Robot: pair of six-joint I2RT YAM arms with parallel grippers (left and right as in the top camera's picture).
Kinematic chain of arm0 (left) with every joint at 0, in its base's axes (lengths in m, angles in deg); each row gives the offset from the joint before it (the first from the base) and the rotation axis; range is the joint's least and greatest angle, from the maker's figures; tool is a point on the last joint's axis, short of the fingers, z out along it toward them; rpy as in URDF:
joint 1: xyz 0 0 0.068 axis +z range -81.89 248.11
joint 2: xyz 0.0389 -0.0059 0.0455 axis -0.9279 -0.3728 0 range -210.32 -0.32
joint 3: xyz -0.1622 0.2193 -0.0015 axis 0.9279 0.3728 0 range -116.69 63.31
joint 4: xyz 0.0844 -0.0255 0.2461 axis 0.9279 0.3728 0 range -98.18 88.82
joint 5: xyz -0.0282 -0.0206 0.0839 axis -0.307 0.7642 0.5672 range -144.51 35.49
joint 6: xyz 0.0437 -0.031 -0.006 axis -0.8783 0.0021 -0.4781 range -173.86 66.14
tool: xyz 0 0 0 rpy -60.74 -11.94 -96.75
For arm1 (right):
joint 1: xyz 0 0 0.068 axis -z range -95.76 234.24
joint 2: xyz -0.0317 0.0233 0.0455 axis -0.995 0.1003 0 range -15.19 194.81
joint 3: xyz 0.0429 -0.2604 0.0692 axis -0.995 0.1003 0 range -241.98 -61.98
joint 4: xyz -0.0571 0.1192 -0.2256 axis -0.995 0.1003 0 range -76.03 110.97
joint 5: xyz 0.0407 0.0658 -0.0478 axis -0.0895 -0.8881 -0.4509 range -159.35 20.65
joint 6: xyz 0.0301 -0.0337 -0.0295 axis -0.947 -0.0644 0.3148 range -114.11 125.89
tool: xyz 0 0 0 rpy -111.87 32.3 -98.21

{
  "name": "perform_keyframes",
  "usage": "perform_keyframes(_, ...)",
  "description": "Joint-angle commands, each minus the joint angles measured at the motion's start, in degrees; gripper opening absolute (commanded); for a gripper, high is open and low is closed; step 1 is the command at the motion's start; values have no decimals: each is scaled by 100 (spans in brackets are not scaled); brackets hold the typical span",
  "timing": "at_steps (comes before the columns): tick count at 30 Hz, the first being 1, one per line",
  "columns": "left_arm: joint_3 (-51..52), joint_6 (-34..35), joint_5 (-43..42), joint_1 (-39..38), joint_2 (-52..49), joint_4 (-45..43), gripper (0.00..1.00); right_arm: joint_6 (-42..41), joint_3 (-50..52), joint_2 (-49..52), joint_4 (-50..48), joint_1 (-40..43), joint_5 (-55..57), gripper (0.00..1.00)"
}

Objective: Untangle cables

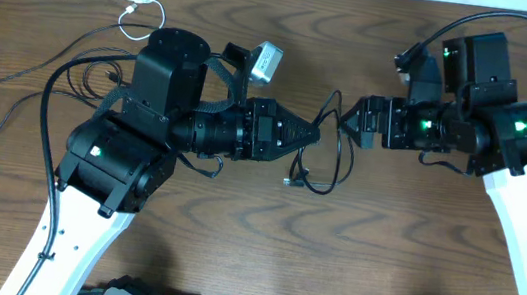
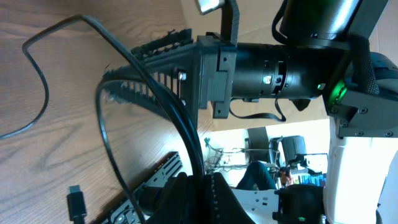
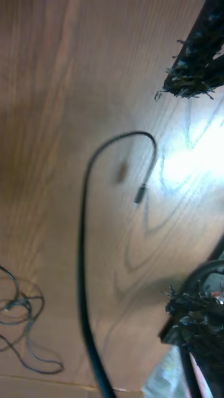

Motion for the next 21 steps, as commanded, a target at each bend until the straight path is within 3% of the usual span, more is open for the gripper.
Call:
perform_keyframes(1,-35,52,-125,-13,44,-48,7,81,42,57,55,-138,-348,99)
perform_keyframes(11,-35,295,623,-13,42,-13,7,146,42,57,326,-177,-387,99)
perform_keyframes(20,-35,852,-188,-13,42,-780,8,94,44,76,293,-439,-361,99)
perform_keyframes(21,-35,855,-190,-13,42,-778,7,94,44,76,262,-479,-358,95)
